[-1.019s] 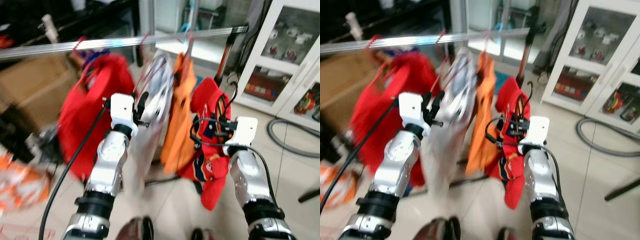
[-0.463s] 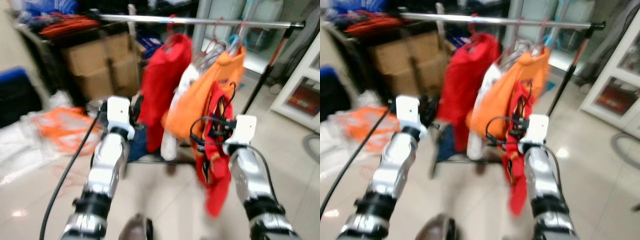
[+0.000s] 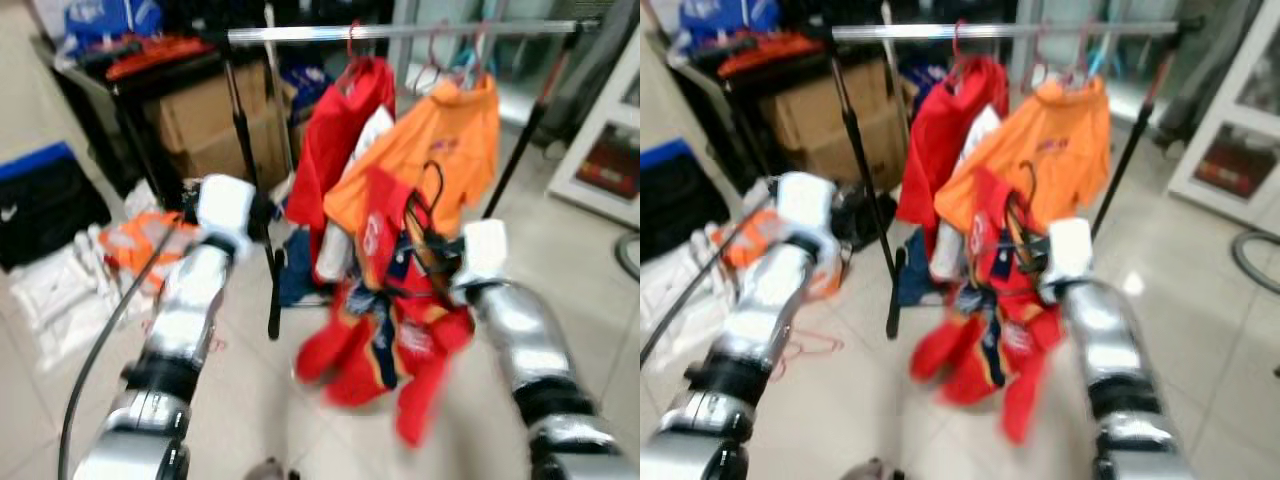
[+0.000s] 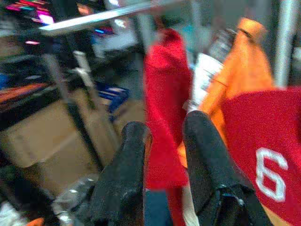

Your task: Hang hanger

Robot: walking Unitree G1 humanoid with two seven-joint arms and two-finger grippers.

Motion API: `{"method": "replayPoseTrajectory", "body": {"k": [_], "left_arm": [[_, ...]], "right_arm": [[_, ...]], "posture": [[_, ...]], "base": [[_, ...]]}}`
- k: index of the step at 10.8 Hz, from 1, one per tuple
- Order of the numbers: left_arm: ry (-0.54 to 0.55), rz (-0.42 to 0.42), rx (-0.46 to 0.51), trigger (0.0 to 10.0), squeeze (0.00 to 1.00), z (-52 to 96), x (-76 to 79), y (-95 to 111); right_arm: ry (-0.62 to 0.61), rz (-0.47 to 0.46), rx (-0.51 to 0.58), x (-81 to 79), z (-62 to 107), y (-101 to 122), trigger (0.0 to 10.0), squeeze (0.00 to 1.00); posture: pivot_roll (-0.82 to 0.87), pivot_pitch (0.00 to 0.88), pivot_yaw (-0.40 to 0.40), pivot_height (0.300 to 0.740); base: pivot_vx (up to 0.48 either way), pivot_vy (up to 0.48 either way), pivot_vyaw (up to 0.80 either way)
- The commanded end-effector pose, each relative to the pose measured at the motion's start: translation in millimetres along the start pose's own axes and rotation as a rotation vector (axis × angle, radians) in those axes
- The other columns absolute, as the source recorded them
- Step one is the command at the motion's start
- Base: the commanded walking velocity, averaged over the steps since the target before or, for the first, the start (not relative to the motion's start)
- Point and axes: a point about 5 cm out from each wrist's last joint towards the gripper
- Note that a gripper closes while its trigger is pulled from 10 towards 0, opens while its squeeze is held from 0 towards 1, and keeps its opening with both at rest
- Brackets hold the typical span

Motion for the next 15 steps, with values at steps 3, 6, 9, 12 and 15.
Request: {"method": "replayPoseTrajectory", "body": {"k": [3, 6, 9, 12, 15], "left_arm": [[-0.101, -0.012, -0.075, 10.0, 0.00, -3.5, -5.3, -10.3], [-0.107, 0.050, -0.102, 10.0, 0.00, -13.0, 22.1, -13.8], [-0.118, 0.032, -0.117, 10.0, 0.00, -18.9, 34.0, -13.1], [-0.208, 0.017, -0.098, 10.0, 0.00, -21.3, 60.6, -11.1], [-0.229, 0.008, -0.079, 10.0, 0.00, -25.1, 69.5, -4.7]], "right_arm": [[0.072, 0.013, 0.041, -3.5, -5.3, 17.7, 0.0, 0.00], [0.115, -0.037, 0.031, -27.2, -9.0, 6.4, 0.0, 0.00], [0.061, -0.077, 0.040, -39.6, -12.4, 0.8, 0.0, 0.00], [0.066, -0.119, 0.128, -51.4, -18.8, 19.5, 0.0, 0.00], [0.126, -0.145, 0.172, -69.8, -20.5, 32.3, 0.0, 0.00]], "posture": [[-0.05, 0.000, 0.049, 0.740], [-0.07, 0.000, 0.042, 0.740], [-0.07, 0.000, 0.044, 0.740], [-0.06, 0.000, 0.035, 0.740], [-0.06, 0.000, 0.037, 0.740]], "base": [[0.000, 0.000, 0.00], [0.000, 0.000, 0.00], [0.000, 0.000, 0.00], [0.000, 0.000, 0.00], [0.000, 0.000, 0.00]]}}
Point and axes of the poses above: a point about 5 cm out from each wrist's last joint towards the gripper, its own z axis pointing back from the gripper into the wrist, its own y axis along the axis of the wrist's last joint, x = y × z, and after that the axes turned 5 degrees about -z, right-handed
